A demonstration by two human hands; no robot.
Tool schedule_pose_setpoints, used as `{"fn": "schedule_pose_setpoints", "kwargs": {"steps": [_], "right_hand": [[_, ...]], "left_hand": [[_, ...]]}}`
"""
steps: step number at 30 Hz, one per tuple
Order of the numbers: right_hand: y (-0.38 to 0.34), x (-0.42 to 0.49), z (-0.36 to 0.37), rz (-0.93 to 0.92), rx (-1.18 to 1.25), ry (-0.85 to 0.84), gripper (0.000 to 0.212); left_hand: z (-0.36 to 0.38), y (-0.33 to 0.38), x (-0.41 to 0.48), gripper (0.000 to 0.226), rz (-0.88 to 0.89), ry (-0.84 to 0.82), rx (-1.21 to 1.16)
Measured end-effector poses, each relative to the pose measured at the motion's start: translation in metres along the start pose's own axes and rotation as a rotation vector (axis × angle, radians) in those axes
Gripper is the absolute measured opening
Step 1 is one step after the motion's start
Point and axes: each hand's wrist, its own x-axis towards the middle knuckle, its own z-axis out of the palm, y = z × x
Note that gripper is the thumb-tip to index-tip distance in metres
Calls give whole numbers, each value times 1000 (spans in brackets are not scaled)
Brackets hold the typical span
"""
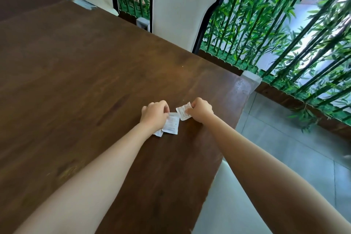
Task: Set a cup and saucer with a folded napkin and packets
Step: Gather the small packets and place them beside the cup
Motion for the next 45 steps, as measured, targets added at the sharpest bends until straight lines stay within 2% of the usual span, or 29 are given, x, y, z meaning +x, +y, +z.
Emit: {"fn": "schedule_pose_setpoints", "kwargs": {"steps": [7,11,13,15,21,25,28,30,32,35,37,39,41,43,45], "right_hand": [[7,-15,-21,-174,395,134,17],[-3,-34,-31,-300,476,22,13],[-10,-47,-28,-383,461,-81,14],[-18,-55,-20,-444,396,-116,18],[-29,-56,8,-405,364,83,24],[-34,-56,19,-317,416,100,34],[-38,-58,13,-239,556,-38,37],[-37,-58,4,-228,659,-186,25],[-34,-56,-3,-245,654,-246,12],[-33,-52,-2,-264,402,-144,10],[-35,-49,7,-255,317,-107,12],[-36,-47,19,-245,271,-81,8],[-38,-45,30,-241,209,-42,6],[-38,-44,39,-240,109,3,11],[-38,-42,46,-249,6,50,14]], "left_hand": [[-20,-5,-1,11,21,91,-316],[-28,-12,0,8,-3,140,-485],[-31,-13,-3,7,-47,93,-654],[-33,-12,-7,6,-73,40,-782],[-37,-19,-21,12,-140,-36,-1020],[-40,-22,-31,24,-116,-129,-1099],[-42,-24,-36,34,-74,-175,-1061],[-46,-25,-35,35,-80,-160,-1045],[-48,-26,-33,34,-95,-139,-1004],[-46,-26,-32,26,-105,-107,-876],[-39,-25,-33,25,-118,-21,-698],[-30,-21,-34,35,-142,46,-422],[-16,-15,-38,51,-176,8,-176],[0,-10,-47,59,-166,-23,-14],[15,-8,-55,60,-105,42,89]]}}
